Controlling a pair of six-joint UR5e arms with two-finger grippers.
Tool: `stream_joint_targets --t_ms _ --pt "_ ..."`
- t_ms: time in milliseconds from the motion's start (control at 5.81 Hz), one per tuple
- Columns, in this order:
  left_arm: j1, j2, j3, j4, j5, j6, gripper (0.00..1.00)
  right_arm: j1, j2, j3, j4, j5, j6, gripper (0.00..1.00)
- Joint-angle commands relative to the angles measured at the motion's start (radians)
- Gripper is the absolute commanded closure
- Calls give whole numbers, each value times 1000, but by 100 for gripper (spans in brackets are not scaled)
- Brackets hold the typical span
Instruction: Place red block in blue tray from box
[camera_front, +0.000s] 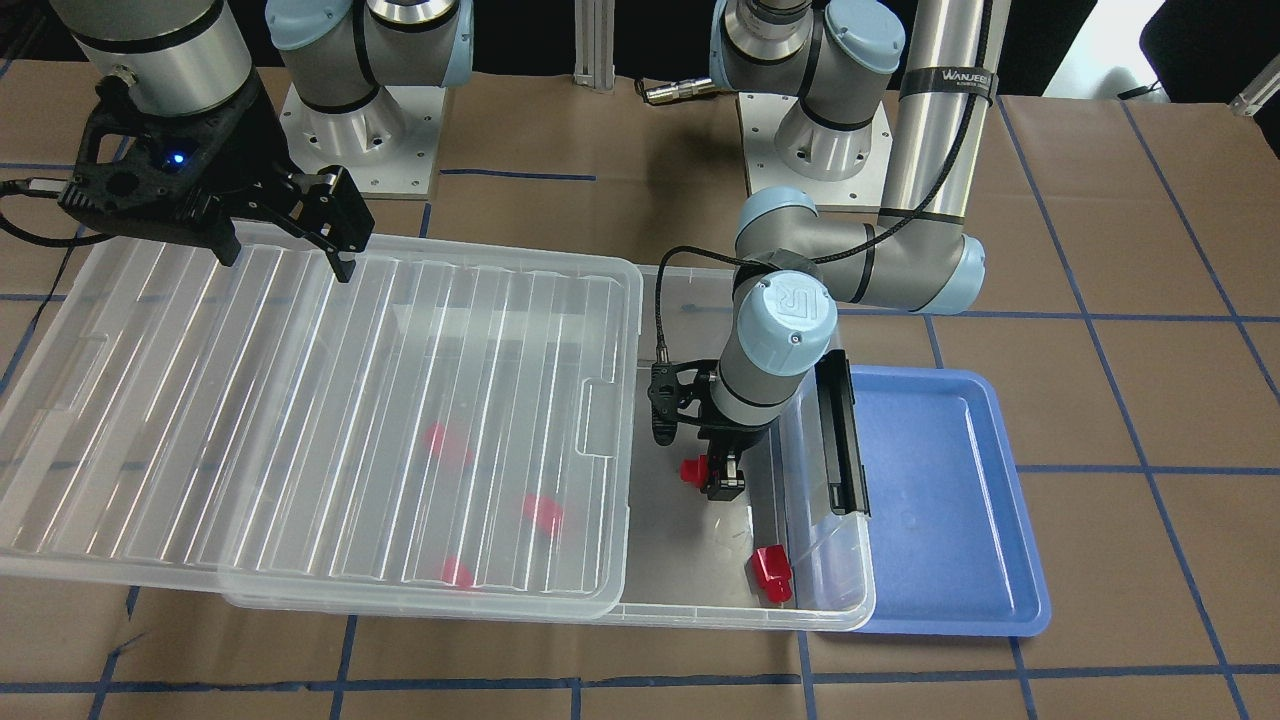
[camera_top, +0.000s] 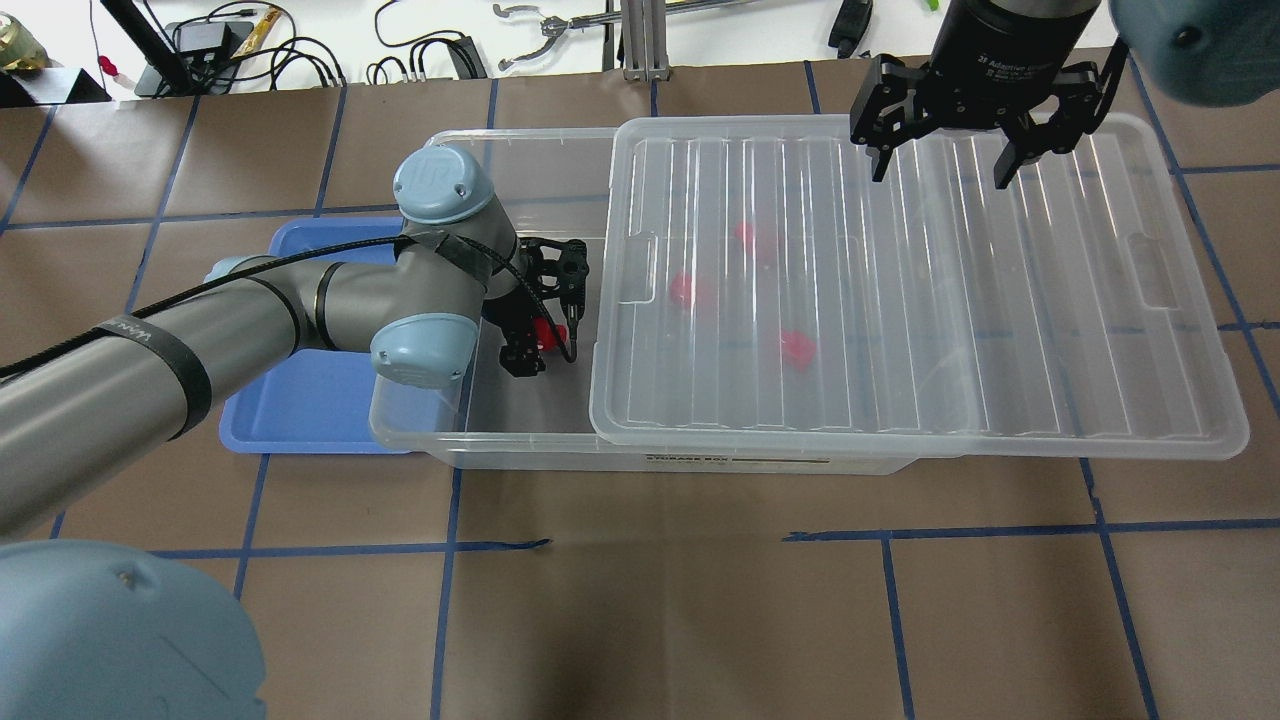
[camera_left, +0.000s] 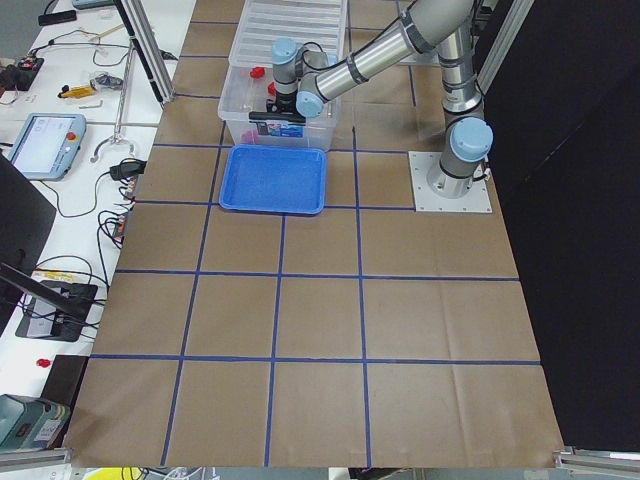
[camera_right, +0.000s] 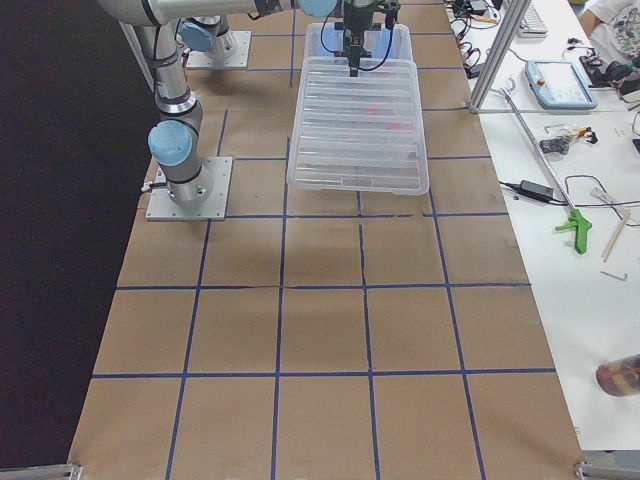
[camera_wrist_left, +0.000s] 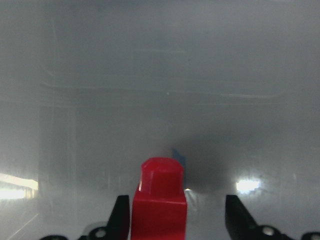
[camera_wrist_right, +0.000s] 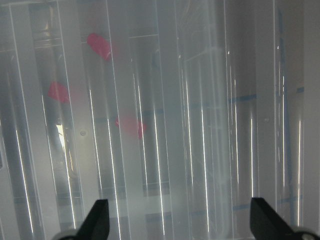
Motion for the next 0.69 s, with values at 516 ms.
stream_joint_targets --t_ms 516 --pt "1 93 74 -179 4 -28 85 0 0 3 11 27 -1 0"
